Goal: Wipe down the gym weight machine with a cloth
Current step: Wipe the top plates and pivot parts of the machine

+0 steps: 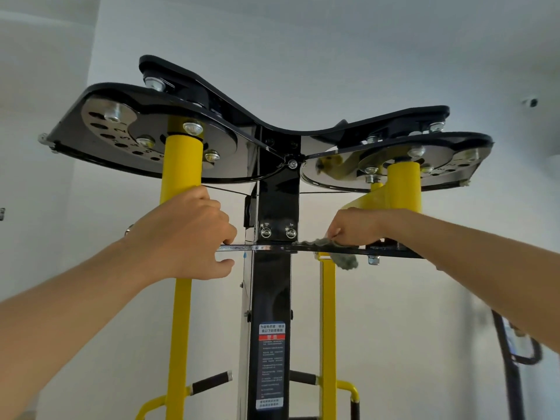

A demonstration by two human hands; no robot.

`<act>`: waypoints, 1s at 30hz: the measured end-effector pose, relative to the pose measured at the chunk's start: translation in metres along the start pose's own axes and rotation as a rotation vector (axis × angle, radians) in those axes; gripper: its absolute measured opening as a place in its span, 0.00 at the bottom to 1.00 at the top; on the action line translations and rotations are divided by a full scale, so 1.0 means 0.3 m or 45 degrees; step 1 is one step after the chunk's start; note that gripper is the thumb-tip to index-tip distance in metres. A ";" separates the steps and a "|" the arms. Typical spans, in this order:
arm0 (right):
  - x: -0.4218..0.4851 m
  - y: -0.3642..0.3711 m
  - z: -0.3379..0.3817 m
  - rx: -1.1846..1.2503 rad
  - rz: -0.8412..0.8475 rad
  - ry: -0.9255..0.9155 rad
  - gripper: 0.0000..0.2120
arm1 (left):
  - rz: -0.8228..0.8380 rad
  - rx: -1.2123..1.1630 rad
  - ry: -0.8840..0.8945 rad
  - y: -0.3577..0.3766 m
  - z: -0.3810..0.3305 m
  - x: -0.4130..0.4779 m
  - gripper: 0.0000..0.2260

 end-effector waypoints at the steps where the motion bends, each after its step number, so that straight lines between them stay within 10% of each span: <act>1: -0.020 0.000 0.010 -0.048 -0.003 0.002 0.13 | 0.003 -0.005 0.001 -0.003 -0.001 -0.001 0.25; 10: -0.143 -0.071 0.158 0.451 -0.386 -0.346 0.07 | 0.006 -0.092 -0.024 -0.020 0.010 -0.006 0.24; 20: -0.196 -0.183 0.222 1.095 -0.527 -0.562 0.08 | -0.289 -1.227 -0.160 -0.163 -0.025 0.050 0.23; 24: -0.217 -0.266 0.225 1.099 -0.726 -0.615 0.06 | -0.444 -1.113 -0.179 -0.285 0.049 0.076 0.05; 30: -0.253 -0.488 0.225 0.980 -1.423 -0.503 0.05 | -0.505 -0.480 -0.244 -0.489 0.257 0.140 0.11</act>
Point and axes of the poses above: each hand's wrist, its own x-axis towards the middle knuckle, its own y-axis out of the palm, z = x × y, the point moved 5 cm from there along x, towards the middle knuckle, and after that the axes turned 10 degrees about z, right-handed, at the moved point
